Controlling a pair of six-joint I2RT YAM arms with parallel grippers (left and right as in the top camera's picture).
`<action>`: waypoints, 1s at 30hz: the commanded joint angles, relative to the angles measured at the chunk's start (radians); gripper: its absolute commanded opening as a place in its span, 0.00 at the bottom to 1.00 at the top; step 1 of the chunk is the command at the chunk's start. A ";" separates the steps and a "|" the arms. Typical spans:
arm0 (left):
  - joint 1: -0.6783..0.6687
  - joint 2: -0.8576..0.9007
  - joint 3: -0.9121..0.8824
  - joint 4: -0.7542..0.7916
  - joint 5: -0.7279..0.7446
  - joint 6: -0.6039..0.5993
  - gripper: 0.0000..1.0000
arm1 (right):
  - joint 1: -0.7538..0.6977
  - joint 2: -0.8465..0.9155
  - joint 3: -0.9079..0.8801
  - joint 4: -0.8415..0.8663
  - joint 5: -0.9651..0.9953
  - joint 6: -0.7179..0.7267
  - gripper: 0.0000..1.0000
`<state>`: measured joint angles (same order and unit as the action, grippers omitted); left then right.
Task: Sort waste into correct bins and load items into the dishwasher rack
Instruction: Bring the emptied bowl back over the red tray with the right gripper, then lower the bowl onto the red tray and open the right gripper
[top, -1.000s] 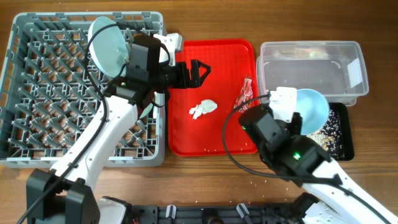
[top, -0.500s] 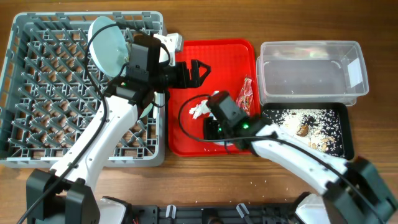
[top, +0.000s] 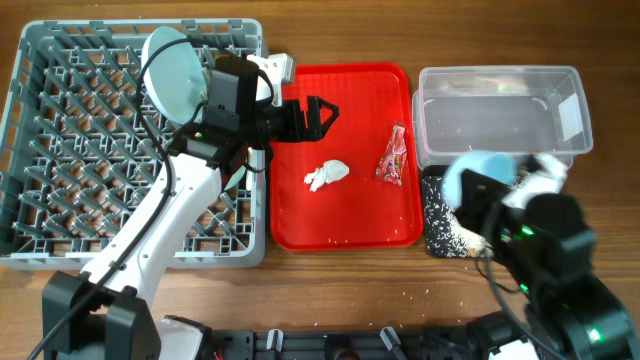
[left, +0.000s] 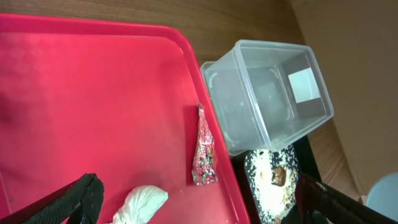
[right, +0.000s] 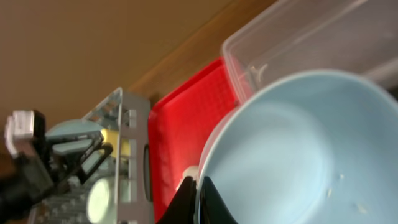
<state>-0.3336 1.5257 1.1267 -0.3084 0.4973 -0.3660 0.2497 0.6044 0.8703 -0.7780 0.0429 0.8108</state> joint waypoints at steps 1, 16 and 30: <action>-0.001 -0.016 -0.001 0.003 0.010 -0.009 1.00 | -0.269 -0.045 0.006 -0.005 -0.261 -0.133 0.04; -0.001 -0.016 -0.001 0.003 0.010 -0.009 1.00 | -0.416 0.307 0.001 -0.248 -0.740 -0.625 0.04; -0.001 -0.016 -0.001 0.003 0.010 -0.009 1.00 | 0.650 0.985 0.001 0.389 0.133 -0.256 0.05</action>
<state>-0.3336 1.5257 1.1267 -0.3073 0.4992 -0.3660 0.8917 1.5307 0.8719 -0.4023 0.0757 0.5133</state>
